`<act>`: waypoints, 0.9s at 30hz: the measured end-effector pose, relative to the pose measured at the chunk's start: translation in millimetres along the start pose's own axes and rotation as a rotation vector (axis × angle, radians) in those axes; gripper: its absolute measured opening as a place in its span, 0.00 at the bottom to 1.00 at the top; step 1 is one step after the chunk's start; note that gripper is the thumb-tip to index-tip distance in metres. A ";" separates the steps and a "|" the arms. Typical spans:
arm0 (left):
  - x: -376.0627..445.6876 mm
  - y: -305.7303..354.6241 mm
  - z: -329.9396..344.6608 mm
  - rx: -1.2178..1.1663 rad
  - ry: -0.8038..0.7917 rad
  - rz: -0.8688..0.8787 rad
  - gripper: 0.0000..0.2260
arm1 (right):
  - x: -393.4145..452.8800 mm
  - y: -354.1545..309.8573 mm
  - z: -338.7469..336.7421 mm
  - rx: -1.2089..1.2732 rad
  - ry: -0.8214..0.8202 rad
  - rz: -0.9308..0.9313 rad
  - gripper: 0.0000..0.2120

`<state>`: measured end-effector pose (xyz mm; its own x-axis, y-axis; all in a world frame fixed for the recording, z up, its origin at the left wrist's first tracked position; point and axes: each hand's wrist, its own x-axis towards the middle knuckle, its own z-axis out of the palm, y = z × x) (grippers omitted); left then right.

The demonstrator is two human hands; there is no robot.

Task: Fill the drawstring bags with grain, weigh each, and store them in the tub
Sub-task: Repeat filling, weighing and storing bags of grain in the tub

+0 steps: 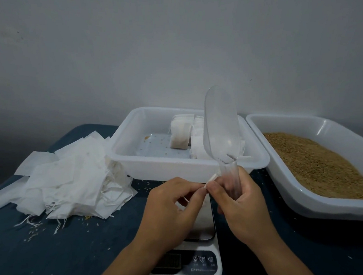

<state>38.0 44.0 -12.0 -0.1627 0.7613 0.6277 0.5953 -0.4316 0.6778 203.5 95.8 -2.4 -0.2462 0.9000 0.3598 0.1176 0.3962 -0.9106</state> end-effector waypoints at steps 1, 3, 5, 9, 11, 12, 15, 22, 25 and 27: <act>-0.1 0.4 0.2 -0.008 0.003 -0.016 0.06 | -0.3 -0.3 0.4 0.002 0.001 -0.002 0.24; 0.2 1.3 0.2 -0.037 0.014 -0.064 0.07 | -0.6 -0.8 1.7 0.019 -0.015 -0.005 0.21; 0.9 2.7 0.3 -0.059 0.032 -0.104 0.08 | -0.7 -0.6 2.8 0.026 -0.042 -0.004 0.18; 1.7 4.0 0.5 -0.076 0.097 -0.176 0.07 | -1.1 -0.2 2.0 0.004 -0.043 -0.014 0.16; 2.5 2.1 -0.4 -0.010 0.155 -0.188 0.08 | -2.5 -1.1 2.2 -0.006 -0.042 -0.012 0.20; 2.9 1.7 -1.2 0.025 0.184 -0.180 0.08 | -3.2 -1.5 2.6 -0.016 -0.041 -0.011 0.22; 5.7 3.6 -4.3 0.117 0.221 -0.105 0.07 | -4.5 -0.7 4.5 -0.102 -0.021 -0.036 0.20; 8.0 -2.1 -5.9 0.318 0.226 0.028 0.09 | -6.3 -3.5 0.8 -0.141 0.068 -0.209 0.18; 8.9 0.8 -8.5 0.303 0.191 0.060 0.14 | -7.3 -8.7 -0.3 -0.200 -0.106 -0.314 0.15; 9.3 4.0 -9.8 0.269 0.154 0.059 0.12 | -5.4 -8.4 -1.4 -0.247 -0.153 -0.324 0.18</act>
<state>31.1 44.6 0.3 -0.2271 0.6476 0.7274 0.7904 -0.3137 0.5261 205.2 87.8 3.6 -0.4455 0.6920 0.5680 0.2326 0.7022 -0.6730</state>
